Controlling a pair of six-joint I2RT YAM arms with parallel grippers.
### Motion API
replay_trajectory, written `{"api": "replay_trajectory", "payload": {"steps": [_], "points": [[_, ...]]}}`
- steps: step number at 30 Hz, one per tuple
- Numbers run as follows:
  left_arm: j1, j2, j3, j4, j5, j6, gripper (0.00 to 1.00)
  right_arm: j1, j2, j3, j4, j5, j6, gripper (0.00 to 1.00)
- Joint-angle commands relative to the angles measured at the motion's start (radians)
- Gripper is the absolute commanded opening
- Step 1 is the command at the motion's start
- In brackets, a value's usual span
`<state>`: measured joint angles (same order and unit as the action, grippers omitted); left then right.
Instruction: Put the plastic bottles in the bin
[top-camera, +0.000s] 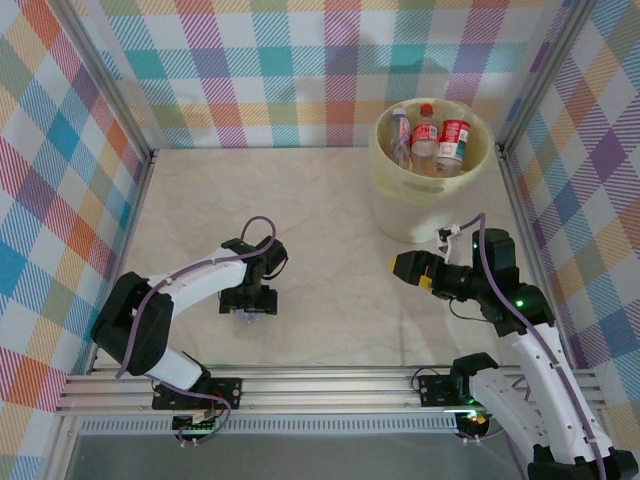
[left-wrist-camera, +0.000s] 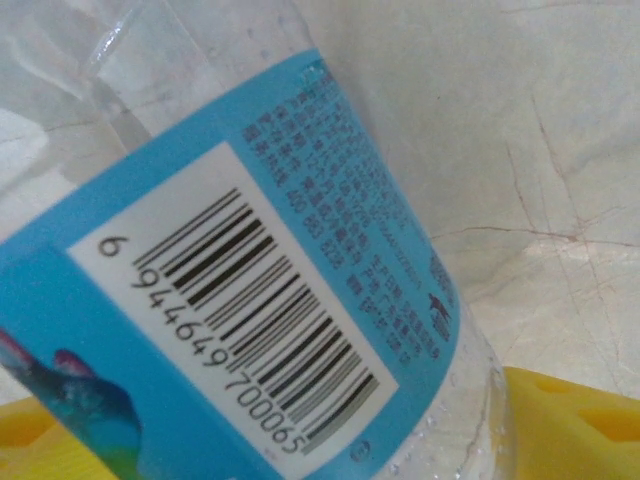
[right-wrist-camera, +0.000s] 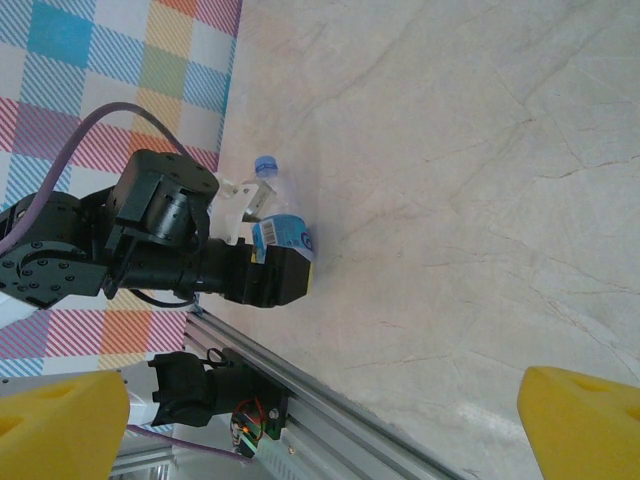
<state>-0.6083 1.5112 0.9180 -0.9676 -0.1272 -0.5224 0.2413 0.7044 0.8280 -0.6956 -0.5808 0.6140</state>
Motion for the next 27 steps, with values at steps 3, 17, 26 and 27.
{"api": "replay_trajectory", "payload": {"steps": [3, 17, 26, 27], "points": [[-0.012, -0.05, 0.0, 0.016, -0.016, 0.021, 0.79, -0.002, 0.002, -0.016, 0.026, -0.02, -0.002, 1.0], [-0.059, -0.058, -0.015, 0.027, 0.025, 0.09, 0.92, -0.002, -0.005, -0.033, 0.035, -0.017, 0.008, 1.0], [-0.052, -0.043, -0.001, -0.007, -0.007, -0.014, 0.98, -0.002, -0.005, -0.039, 0.037, -0.019, 0.007, 1.0], [-0.053, -0.04, 0.0, -0.01, -0.003, -0.019, 0.98, -0.002, -0.006, -0.038, 0.034, -0.019, 0.006, 1.0]]}}
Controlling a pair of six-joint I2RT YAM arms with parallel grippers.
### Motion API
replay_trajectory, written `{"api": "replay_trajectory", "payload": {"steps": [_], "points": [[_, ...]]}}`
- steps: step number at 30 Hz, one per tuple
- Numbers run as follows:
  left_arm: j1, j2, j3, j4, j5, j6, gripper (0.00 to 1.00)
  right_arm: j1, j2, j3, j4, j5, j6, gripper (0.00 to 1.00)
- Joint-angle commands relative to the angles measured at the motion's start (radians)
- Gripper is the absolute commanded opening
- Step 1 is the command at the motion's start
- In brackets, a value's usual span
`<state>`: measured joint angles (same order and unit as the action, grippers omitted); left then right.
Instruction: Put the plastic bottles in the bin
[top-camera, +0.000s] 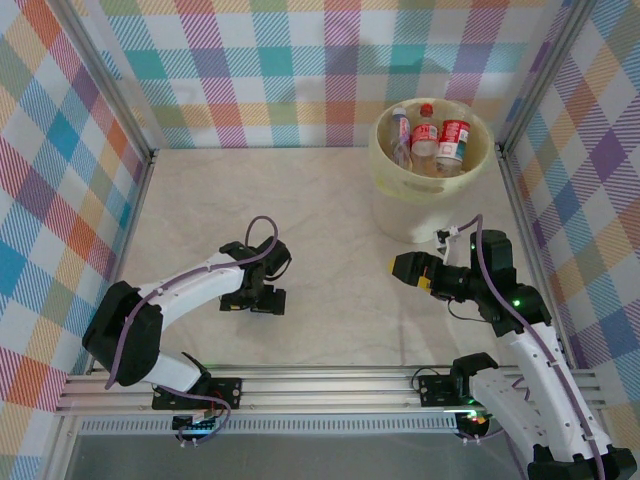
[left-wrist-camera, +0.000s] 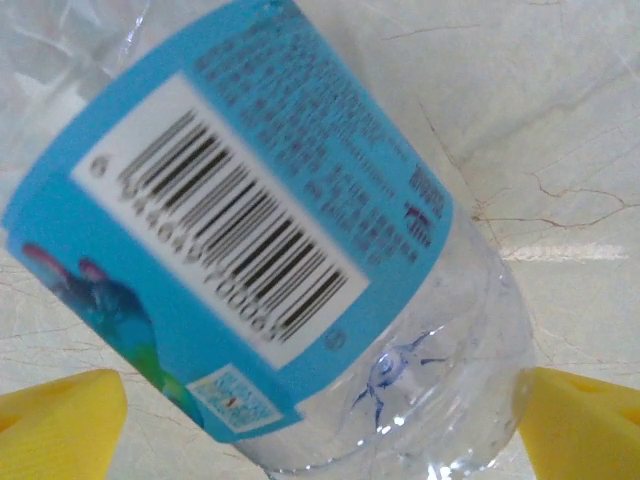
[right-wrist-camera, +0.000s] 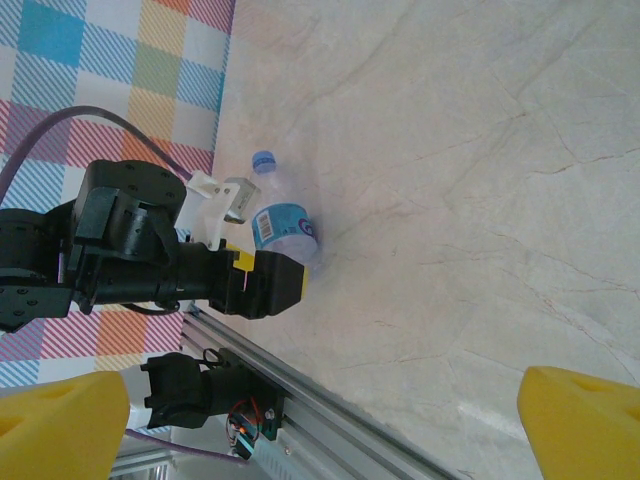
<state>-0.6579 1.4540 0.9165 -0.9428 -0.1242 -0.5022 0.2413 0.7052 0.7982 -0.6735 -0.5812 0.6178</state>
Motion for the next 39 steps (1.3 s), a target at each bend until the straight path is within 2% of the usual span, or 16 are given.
{"api": "replay_trajectory", "payload": {"steps": [1, 10, 14, 18, 22, 27, 34, 39], "points": [[-0.002, 0.018, -0.002, -0.037, -0.005, -0.045, 0.98, -0.003, -0.01, -0.007, 0.009, -0.017, 0.002, 1.0], [0.006, -0.063, -0.047, -0.083, -0.011, -0.08, 1.0, -0.001, -0.015, -0.014, 0.01, -0.015, -0.003, 1.0], [0.043, -0.096, -0.044, -0.085, -0.016, -0.033, 1.0, -0.002, -0.011, -0.019, 0.016, -0.019, -0.003, 1.0], [0.114, -0.128, -0.052, -0.058, 0.105, 0.001, 1.0, -0.002, -0.022, -0.022, 0.007, -0.013, -0.006, 1.0], [0.141, -0.191, -0.11, 0.051, 0.228, -0.031, 1.0, -0.002, -0.036, -0.031, 0.002, -0.004, -0.007, 1.0], [0.178, -0.275, -0.123, 0.142, 0.321, -0.087, 1.0, -0.002, -0.03, -0.031, 0.004, -0.009, -0.01, 1.0], [0.243, -0.382, -0.164, 0.2, 0.353, -0.167, 1.0, -0.002, -0.035, -0.039, 0.004, -0.006, -0.009, 1.0], [0.291, -0.36, -0.136, 0.137, 0.324, -0.064, 1.0, -0.002, -0.03, -0.042, 0.011, -0.008, -0.012, 1.0]]}}
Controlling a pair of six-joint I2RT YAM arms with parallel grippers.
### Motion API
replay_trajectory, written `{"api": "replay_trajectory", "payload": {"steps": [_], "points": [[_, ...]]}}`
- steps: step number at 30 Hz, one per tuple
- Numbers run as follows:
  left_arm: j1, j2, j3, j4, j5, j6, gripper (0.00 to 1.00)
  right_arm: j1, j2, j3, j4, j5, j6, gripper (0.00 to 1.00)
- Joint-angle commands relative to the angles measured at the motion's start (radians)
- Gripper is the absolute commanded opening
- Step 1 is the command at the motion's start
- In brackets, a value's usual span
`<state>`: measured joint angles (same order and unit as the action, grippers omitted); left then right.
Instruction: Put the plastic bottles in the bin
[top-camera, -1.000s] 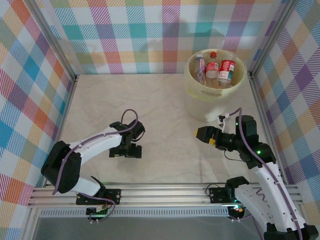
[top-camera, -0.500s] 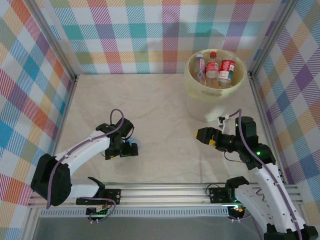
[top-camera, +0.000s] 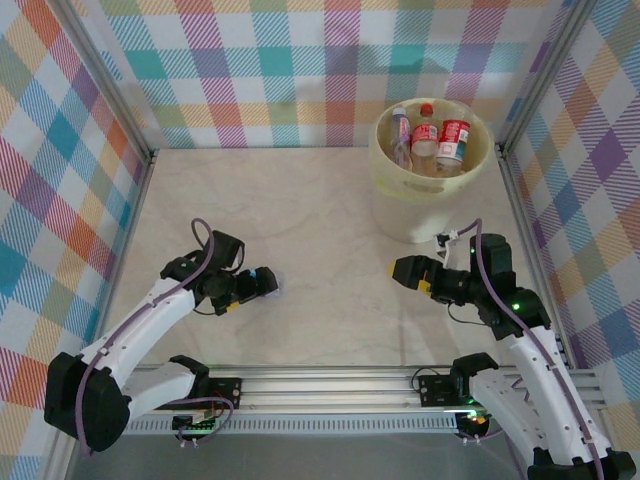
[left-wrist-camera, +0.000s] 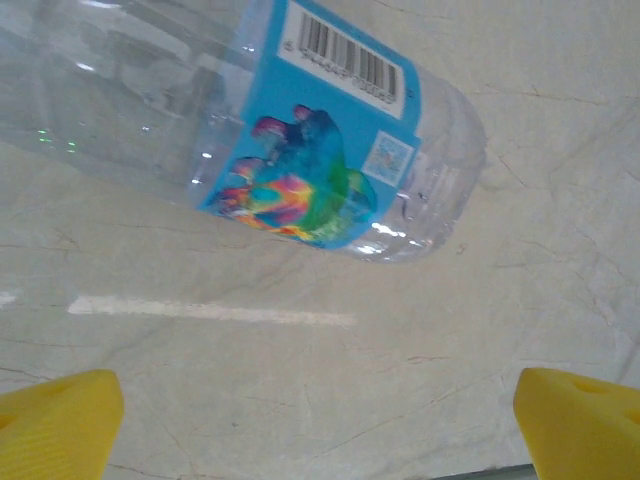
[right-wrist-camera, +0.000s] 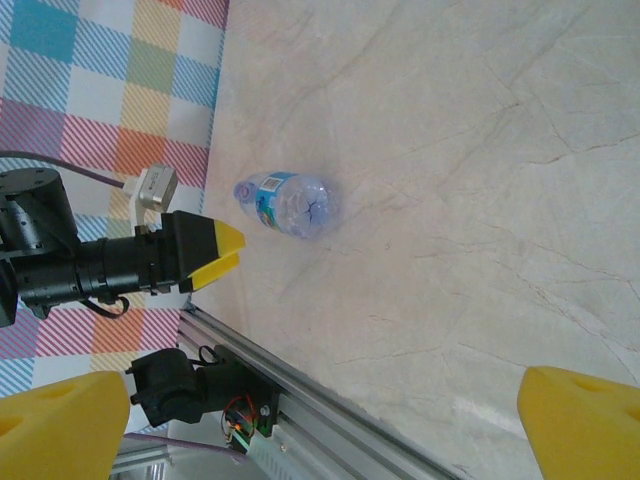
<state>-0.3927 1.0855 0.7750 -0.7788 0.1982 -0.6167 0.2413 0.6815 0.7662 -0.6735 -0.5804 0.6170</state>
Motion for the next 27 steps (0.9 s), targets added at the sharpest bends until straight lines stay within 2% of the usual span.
{"api": "replay_trajectory", "payload": {"steps": [1, 6, 9, 13, 16, 20, 27], "points": [[0.034, 0.015, 0.01, -0.029, 0.01, 0.086, 1.0, -0.002, -0.005, -0.011, 0.014, -0.009, -0.011, 1.0], [0.038, 0.059, 0.076, -0.111, 0.021, 0.307, 1.0, -0.002, -0.007, -0.017, 0.017, -0.007, -0.011, 1.0], [0.038, 0.053, 0.083, -0.105, 0.01, 0.308, 1.0, -0.003, -0.011, -0.022, 0.018, -0.004, -0.011, 1.0], [0.038, 0.134, 0.116, -0.175, -0.037, 0.274, 1.0, -0.002, -0.02, -0.036, 0.02, -0.002, -0.007, 1.0], [0.038, 0.158, 0.089, -0.176, -0.025, 0.243, 1.0, -0.002, -0.022, -0.042, 0.024, -0.001, -0.004, 1.0], [0.038, 0.166, 0.074, -0.185, -0.105, 0.222, 1.0, -0.001, -0.023, -0.053, 0.029, 0.0, -0.003, 1.0], [0.034, 0.247, 0.112, -0.198, -0.156, 0.24, 1.0, -0.002, -0.024, -0.06, 0.034, 0.002, -0.005, 1.0]]}}
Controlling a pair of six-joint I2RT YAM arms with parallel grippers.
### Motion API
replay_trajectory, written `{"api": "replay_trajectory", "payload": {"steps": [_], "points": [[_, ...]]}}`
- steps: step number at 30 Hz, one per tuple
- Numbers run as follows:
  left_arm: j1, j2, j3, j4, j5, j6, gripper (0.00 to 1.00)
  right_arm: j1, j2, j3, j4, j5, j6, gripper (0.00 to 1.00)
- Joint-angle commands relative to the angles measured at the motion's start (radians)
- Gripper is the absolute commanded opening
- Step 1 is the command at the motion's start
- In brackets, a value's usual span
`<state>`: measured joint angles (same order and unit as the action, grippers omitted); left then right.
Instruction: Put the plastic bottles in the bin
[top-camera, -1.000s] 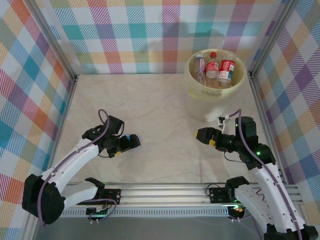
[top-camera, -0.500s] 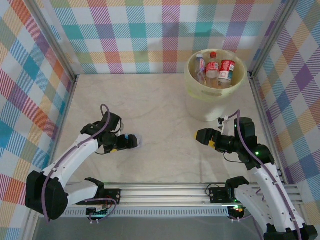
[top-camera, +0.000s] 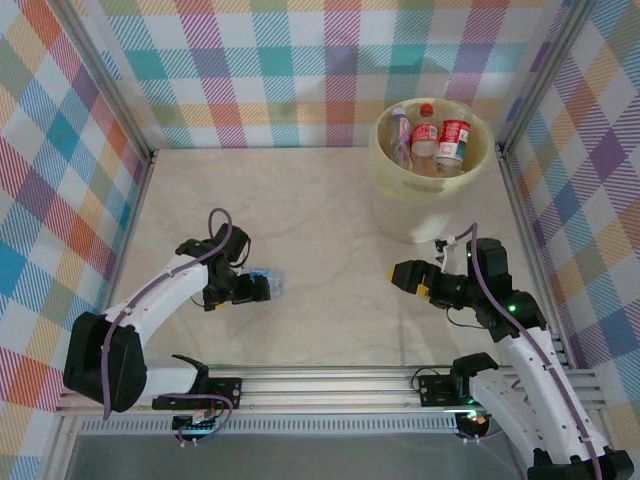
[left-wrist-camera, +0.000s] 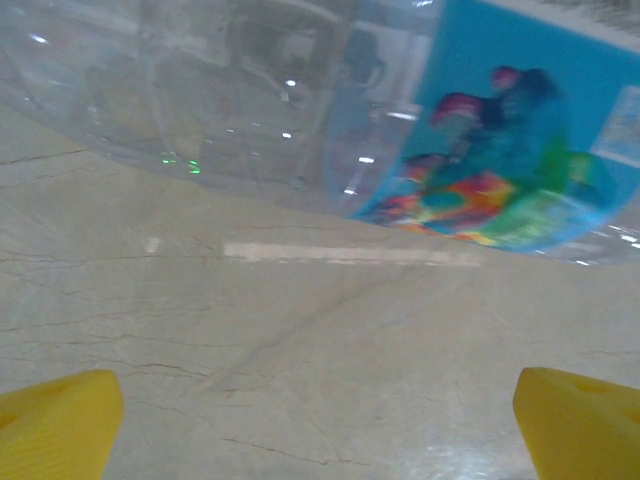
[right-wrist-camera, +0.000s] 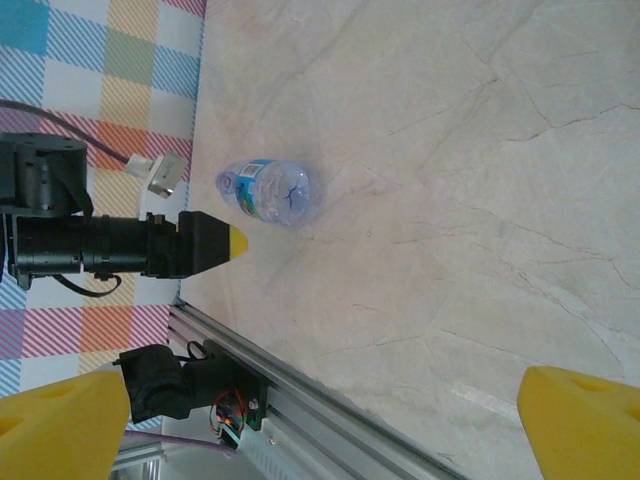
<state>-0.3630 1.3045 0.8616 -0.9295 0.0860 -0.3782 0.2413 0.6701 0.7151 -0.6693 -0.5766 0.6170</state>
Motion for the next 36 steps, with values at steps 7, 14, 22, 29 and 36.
{"api": "replay_trajectory", "payload": {"steps": [7, 14, 22, 29, 36], "points": [[-0.013, 0.117, 0.089, -0.067, -0.07, 0.011, 0.98, -0.002, -0.021, -0.016, 0.025, 0.004, -0.006, 1.0], [-0.024, 0.185, 0.208, -0.103, -0.119, 0.043, 0.96, -0.002, -0.017, -0.02, 0.031, 0.006, -0.005, 1.0], [-0.024, 0.259, 0.281, -0.124, -0.108, 0.075, 0.96, -0.002, -0.028, -0.014, 0.007, 0.018, -0.016, 1.0], [-0.036, 0.169, 0.234, -0.176, -0.129, 0.08, 0.99, -0.002, -0.015, -0.017, 0.018, 0.019, -0.017, 1.0], [-0.083, 0.185, 0.246, -0.214, -0.113, 0.07, 1.0, -0.002, 0.015, -0.017, 0.053, 0.003, -0.008, 1.0]]}}
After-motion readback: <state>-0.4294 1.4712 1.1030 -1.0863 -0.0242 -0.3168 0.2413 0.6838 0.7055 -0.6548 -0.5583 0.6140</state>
